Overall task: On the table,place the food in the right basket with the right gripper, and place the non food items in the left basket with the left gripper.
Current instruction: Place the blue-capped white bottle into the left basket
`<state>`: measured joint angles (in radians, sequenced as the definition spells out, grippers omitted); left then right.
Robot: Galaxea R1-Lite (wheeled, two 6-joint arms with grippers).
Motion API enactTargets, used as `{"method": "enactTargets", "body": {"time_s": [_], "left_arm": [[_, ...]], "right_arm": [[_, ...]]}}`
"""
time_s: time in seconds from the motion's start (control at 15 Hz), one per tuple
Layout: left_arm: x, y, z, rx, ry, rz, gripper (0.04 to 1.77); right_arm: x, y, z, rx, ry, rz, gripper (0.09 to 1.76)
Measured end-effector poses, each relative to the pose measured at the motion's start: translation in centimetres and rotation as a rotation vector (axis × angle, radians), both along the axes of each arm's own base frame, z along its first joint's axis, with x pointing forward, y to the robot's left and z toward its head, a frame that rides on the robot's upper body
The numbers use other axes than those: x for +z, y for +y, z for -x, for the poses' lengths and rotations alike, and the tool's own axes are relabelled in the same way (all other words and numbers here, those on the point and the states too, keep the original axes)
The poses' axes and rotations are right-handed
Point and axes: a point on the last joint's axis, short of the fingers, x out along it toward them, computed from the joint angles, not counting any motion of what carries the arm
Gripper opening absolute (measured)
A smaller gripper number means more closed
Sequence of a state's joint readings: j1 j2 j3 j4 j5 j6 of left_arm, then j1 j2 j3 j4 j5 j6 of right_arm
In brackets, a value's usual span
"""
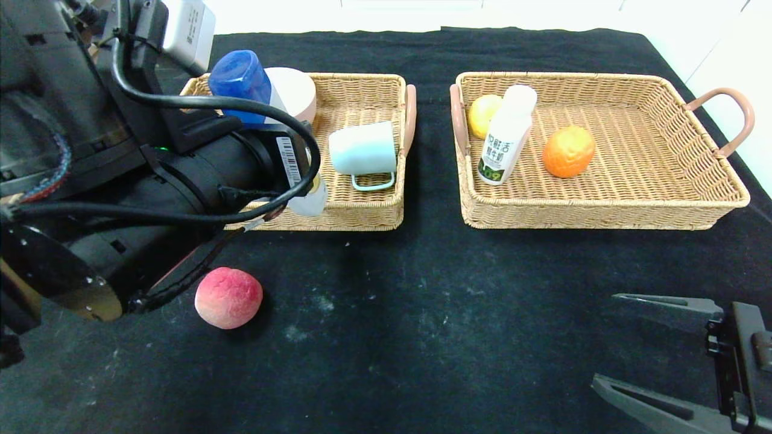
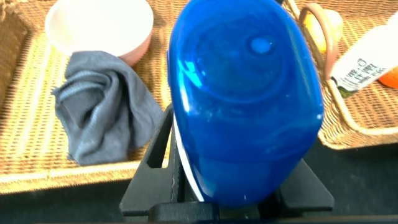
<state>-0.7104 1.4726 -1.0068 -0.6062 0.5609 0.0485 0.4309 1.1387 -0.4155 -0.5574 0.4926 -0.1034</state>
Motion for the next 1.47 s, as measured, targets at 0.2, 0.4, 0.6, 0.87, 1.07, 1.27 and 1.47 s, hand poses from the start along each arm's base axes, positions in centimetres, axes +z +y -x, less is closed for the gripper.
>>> {"method": "enactTargets", "body": {"time_s": [0.2,0.4,0.6,0.87,1.07,1.27,1.47], "left_arm": [[1.2,0.6,-0.6,0.018,-0.006,-0.002,0.65],[2.2,0.8,-1.4,0.013,0.011,-0.023,0.65],[2.7,0.9,-2.9,0.021,-0.001,-0.017,0.65],[2.5,1.8,-5.7,0.051,0.002,-0.019,0.65],[2.2,2.0,-7.3,0.062,0.011,-0.026,0.65],[1.9,2.1,-8.6,0.057,0.015,-0.03,0.65],[1.6,2.0,-9.5,0.063,0.022,-0.035,0.65]], "right_arm": [[0.0,0.0,0.0,0.0,0.0,0.0,1.71],[0.0,0.0,-0.1,0.0,0.002,0.002,1.71],[-0.1,0.0,-0.1,0.0,0.004,0.003,1.71],[-0.1,0.0,-0.1,-0.001,0.002,0.003,1.71],[0.0,0.0,-0.1,-0.002,0.0,0.001,1.71],[0.1,0.0,-0.1,-0.004,-0.002,-0.001,1.71],[0.1,0.0,0.0,-0.003,-0.004,-0.001,1.71]]}}
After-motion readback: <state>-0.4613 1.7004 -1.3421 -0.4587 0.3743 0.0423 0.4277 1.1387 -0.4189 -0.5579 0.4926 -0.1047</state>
